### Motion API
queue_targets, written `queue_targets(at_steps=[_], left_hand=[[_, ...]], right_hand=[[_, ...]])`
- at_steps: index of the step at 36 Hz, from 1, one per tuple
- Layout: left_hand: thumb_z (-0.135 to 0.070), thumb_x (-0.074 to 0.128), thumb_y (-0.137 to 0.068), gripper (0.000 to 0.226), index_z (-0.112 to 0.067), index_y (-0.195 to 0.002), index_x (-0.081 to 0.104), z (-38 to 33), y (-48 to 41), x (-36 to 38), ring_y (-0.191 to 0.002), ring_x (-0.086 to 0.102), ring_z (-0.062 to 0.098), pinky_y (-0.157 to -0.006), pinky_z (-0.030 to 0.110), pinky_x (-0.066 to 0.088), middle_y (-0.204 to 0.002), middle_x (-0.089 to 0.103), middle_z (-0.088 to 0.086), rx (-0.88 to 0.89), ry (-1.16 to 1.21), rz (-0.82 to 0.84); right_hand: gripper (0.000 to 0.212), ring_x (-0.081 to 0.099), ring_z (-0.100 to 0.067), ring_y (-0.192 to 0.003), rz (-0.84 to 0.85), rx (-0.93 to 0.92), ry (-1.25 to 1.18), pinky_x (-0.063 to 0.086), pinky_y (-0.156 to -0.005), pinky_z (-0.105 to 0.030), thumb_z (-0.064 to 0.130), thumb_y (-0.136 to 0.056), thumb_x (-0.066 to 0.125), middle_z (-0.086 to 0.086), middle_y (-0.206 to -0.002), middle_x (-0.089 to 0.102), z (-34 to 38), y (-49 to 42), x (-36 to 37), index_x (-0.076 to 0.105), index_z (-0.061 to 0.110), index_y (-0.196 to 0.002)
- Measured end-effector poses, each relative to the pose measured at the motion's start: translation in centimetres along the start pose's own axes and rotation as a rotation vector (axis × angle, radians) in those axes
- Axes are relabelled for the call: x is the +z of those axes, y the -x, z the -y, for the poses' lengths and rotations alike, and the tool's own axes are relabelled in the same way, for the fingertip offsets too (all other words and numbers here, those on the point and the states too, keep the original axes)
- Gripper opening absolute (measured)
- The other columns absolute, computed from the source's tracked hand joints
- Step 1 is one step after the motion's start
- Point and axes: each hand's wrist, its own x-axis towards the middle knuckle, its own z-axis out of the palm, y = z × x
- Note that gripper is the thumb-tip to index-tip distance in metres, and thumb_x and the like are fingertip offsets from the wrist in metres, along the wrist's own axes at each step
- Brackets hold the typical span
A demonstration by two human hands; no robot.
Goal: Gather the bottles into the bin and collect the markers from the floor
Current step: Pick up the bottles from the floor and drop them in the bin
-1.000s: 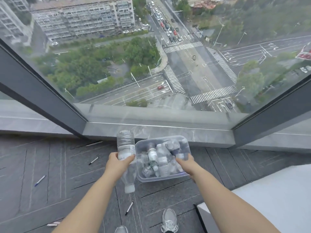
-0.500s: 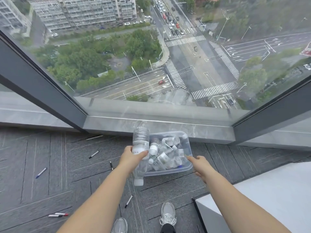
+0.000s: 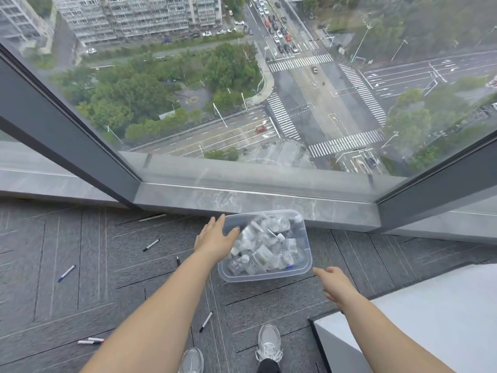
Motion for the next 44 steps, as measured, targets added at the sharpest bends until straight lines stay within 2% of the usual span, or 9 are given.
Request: queue_targets(at_steps=[4,17,22,31,33,35,38,41,44], left_hand=[[-0.054,0.041,-0.094,0.068,-0.028,-0.152,0.017,1.6,0.5,0.6,-0.148,0.012,0.023,-0.119,0.042,0.018,-0.161,0.011,0.001,-0.068,0.069,-0.02],[-0.051,0.04,-0.095,0.067,-0.022,-0.152,0.02,4.6,3.1,0.7,-0.148,0.014,0.022,-0.119,0.043,0.02,-0.161,0.015,-0.001,-0.141,0.131,-0.036],[-0.048,0.042,-0.096,0.066,-0.02,-0.152,0.021,6.7,5.3,0.5,-0.146,0.019,0.024,-0.117,0.039,0.022,-0.159,0.019,0.001,-0.191,0.189,-0.07],[-0.048,0.044,-0.095,0.067,-0.018,-0.151,0.024,11.7,9.9,-0.2,-0.144,0.025,0.026,-0.115,0.039,0.025,-0.158,0.023,0.004,-0.321,0.322,-0.148],[-0.047,0.046,-0.095,0.064,-0.017,-0.149,0.027,13.0,11.3,-0.5,-0.141,0.03,0.028,-0.113,0.039,0.028,-0.156,0.027,0.007,-0.351,0.346,-0.176],[-0.046,0.047,-0.095,0.064,-0.018,-0.149,0.027,14.7,12.9,-0.7,-0.14,0.031,0.029,-0.113,0.04,0.029,-0.156,0.026,0.008,-0.382,0.39,-0.202],[-0.042,0.049,-0.095,0.062,-0.014,-0.147,0.03,17.7,15.2,-1.0,-0.139,0.033,0.029,-0.112,0.039,0.03,-0.154,0.03,0.011,-0.422,0.432,-0.252],[-0.041,0.051,-0.095,0.06,-0.012,-0.145,0.035,21.3,17.9,-1.0,-0.136,0.038,0.03,-0.109,0.037,0.032,-0.151,0.035,0.012,-0.483,0.467,-0.3],[-0.038,0.052,-0.094,0.059,-0.01,-0.143,0.037,25.4,21.0,-0.4,-0.135,0.039,0.03,-0.108,0.038,0.034,-0.15,0.037,0.012,-0.539,0.541,-0.332]], right_hand=[[0.071,0.024,-0.009,-0.056,-0.003,-0.009,0.009,0.023,-0.047,-0.026,0.037,-0.093,0.055,0.006,-0.071,0.026,0.1,-0.4,0.3,0.021,0.01,-0.149],[0.066,0.032,-0.011,-0.06,-0.023,-0.086,0.029,0.028,-0.05,-0.025,0.032,-0.093,0.054,-0.002,-0.085,0.04,0.6,-0.9,1.1,0.025,0.008,-0.147],[0.067,0.034,-0.014,-0.062,0.017,-0.125,0.121,0.027,-0.049,-0.025,0.035,-0.091,0.055,0.002,-0.078,0.034,1.7,0.3,2.3,0.028,0.009,-0.146],[0.037,0.031,-0.013,-0.056,0.071,-0.211,0.267,0.026,-0.049,-0.027,0.034,-0.088,0.058,0.002,-0.069,0.036,4.2,2.7,5.3,0.044,0.013,-0.115],[0.048,0.039,-0.016,-0.061,0.077,-0.232,0.324,0.033,-0.053,-0.027,0.034,-0.089,0.057,-0.001,-0.075,0.041,4.8,3.3,6.3,0.046,0.006,-0.126],[0.055,0.05,-0.024,-0.082,0.089,-0.253,0.334,0.045,-0.072,-0.035,0.035,-0.089,0.057,-0.006,-0.095,0.048,5.0,4.2,7.8,0.045,0.004,-0.133],[0.05,0.055,-0.031,-0.104,0.107,-0.271,0.356,0.045,-0.095,-0.045,0.035,-0.09,0.058,-0.014,-0.113,0.054,5.1,6.2,10.3,0.049,0.005,-0.129],[0.03,0.056,-0.032,-0.102,0.141,-0.308,0.419,0.046,-0.092,-0.043,0.03,-0.092,0.057,-0.017,-0.104,0.054,4.5,8.4,13.1,0.054,0.005,-0.106],[0.025,0.056,-0.031,-0.092,0.164,-0.35,0.5,0.046,-0.08,-0.038,0.033,-0.091,0.058,-0.012,-0.095,0.056,3.1,10.3,16.0,0.055,0.008,-0.093]])
